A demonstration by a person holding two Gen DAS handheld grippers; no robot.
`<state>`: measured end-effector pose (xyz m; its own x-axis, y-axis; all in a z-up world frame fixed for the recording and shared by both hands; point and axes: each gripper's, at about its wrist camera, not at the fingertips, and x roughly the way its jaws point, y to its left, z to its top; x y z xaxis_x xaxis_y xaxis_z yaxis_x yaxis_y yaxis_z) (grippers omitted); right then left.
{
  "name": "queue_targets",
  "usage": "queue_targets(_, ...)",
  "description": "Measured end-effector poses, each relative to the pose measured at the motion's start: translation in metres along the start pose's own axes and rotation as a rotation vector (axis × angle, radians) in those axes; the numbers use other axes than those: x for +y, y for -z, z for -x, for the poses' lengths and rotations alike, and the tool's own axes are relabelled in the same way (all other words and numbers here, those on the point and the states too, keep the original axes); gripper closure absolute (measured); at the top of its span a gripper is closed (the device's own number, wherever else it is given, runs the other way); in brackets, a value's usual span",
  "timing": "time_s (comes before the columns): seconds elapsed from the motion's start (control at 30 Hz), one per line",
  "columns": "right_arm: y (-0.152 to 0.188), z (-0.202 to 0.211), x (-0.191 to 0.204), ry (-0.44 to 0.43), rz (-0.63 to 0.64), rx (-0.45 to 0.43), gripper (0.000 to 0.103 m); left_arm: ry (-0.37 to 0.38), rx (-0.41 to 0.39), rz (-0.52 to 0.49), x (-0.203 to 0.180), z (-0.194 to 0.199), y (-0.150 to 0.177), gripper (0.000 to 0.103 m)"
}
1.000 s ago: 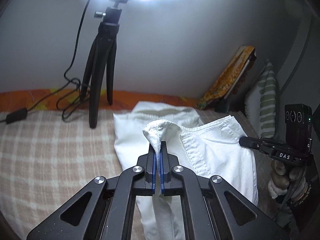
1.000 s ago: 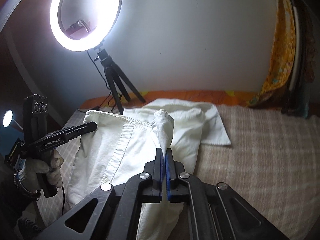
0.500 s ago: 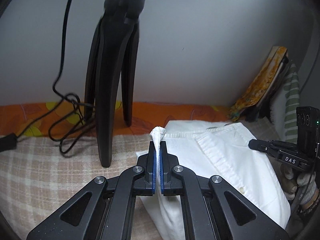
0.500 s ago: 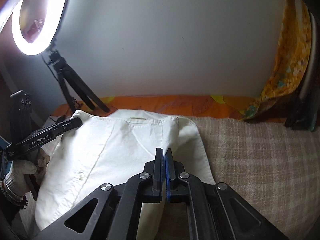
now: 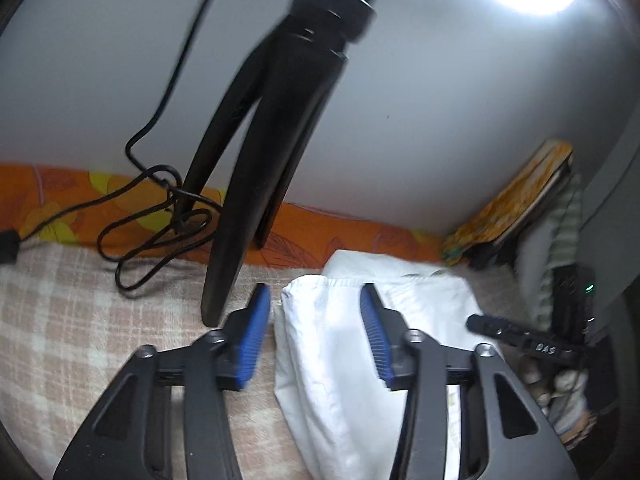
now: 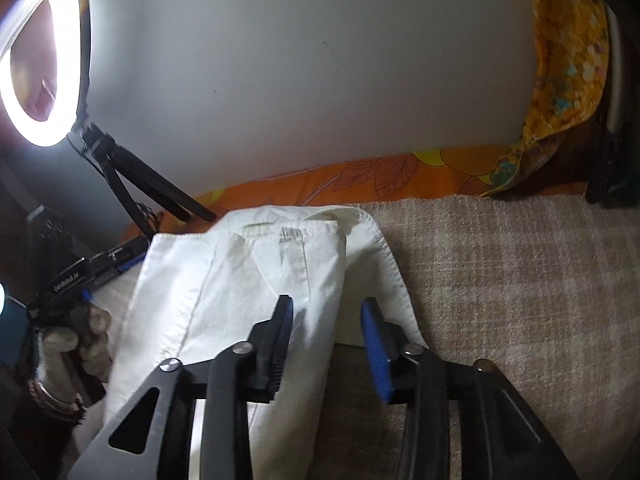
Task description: Fold small clothes
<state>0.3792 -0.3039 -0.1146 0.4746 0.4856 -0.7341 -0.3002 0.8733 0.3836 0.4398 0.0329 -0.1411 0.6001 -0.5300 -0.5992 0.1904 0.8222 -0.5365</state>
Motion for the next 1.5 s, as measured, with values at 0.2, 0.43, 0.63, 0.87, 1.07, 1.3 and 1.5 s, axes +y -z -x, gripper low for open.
queue_targets(0.2, -0.001, -0.016, -0.014, -0.099, -0.076, 0.085, 0.056, 0.009, 0.083, 0.022, 0.004, -0.021, 0.002, 0.050)
queue_targets(0.43, -0.006, -0.034, -0.035, -0.181, -0.165, 0.060, 0.058, -0.007, 0.136, -0.017, -0.005, -0.044, 0.010, 0.052)
queue_targets(0.63, -0.013, -0.045, -0.031, -0.188, -0.158, 0.054, 0.084, -0.017, 0.137, -0.030, -0.008, -0.053, 0.008, 0.086)
queue_targets(0.87, -0.016, -0.040, 0.004, -0.126, -0.076, 0.010, 0.097, -0.010, 0.102, -0.069, -0.023, -0.041, 0.007, 0.097)
queue_targets(1.07, -0.016, 0.018, 0.038, -0.133, 0.018, -0.063, 0.098, 0.032, 0.017, -0.110, -0.049, 0.012, 0.000, 0.097)
queue_targets(1.3, 0.006, 0.113, 0.076, -0.136, 0.093, -0.183, 0.099, 0.085, -0.068, -0.208, -0.101, 0.088, -0.004, 0.097)
queue_targets(1.5, 0.012, 0.187, 0.090, -0.068, 0.189, -0.291, 0.099, 0.113, -0.162, -0.268, -0.144, 0.119, -0.019, 0.097)
